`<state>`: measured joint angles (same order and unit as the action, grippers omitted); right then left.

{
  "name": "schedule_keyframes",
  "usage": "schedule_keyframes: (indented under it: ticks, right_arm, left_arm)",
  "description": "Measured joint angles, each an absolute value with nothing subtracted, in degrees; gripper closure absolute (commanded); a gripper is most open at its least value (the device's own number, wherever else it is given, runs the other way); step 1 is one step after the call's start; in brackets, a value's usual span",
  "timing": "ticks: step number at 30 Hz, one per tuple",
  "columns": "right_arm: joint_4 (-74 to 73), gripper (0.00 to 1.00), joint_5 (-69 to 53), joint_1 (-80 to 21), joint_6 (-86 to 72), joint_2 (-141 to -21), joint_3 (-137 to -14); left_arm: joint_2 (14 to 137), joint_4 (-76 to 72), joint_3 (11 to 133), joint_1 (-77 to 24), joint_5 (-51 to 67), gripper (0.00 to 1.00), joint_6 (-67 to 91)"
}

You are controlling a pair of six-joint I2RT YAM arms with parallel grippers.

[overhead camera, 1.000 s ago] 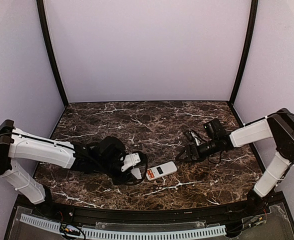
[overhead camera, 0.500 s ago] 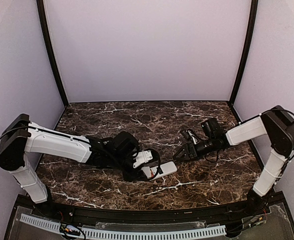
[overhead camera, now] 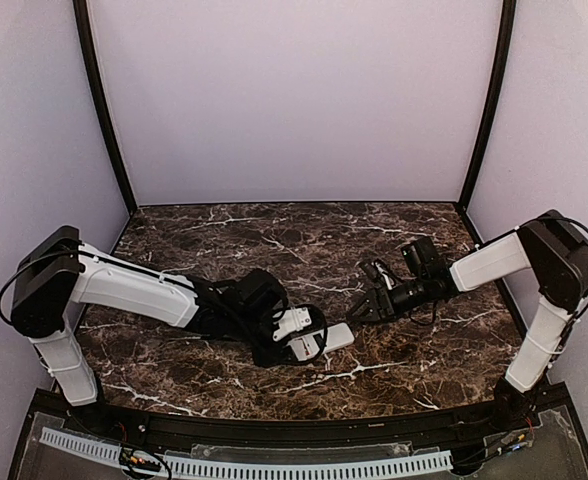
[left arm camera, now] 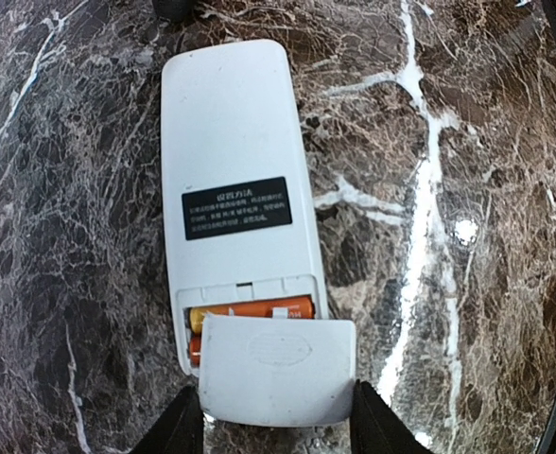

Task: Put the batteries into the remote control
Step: Load the battery into the remote control without the battery cover.

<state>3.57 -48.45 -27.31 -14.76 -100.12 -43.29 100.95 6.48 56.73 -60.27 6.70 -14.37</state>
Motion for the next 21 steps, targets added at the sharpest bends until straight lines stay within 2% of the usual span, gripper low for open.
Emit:
schedule_keyframes:
  ticks: [17, 21]
  right_arm:
    - [3.75, 0.12, -49.12, -27.31, -14.41, -100.47, -43.29]
    - [3.79, 0.15, -49.19, -27.31, -14.37, -100.51, -43.29]
  left_arm:
    - [102.45, 5.85, 58.37, -60.27, 5.91, 0.60, -14.33]
    - [102.98, 5.85, 58.57, -60.25, 5.04, 0.60, -14.09]
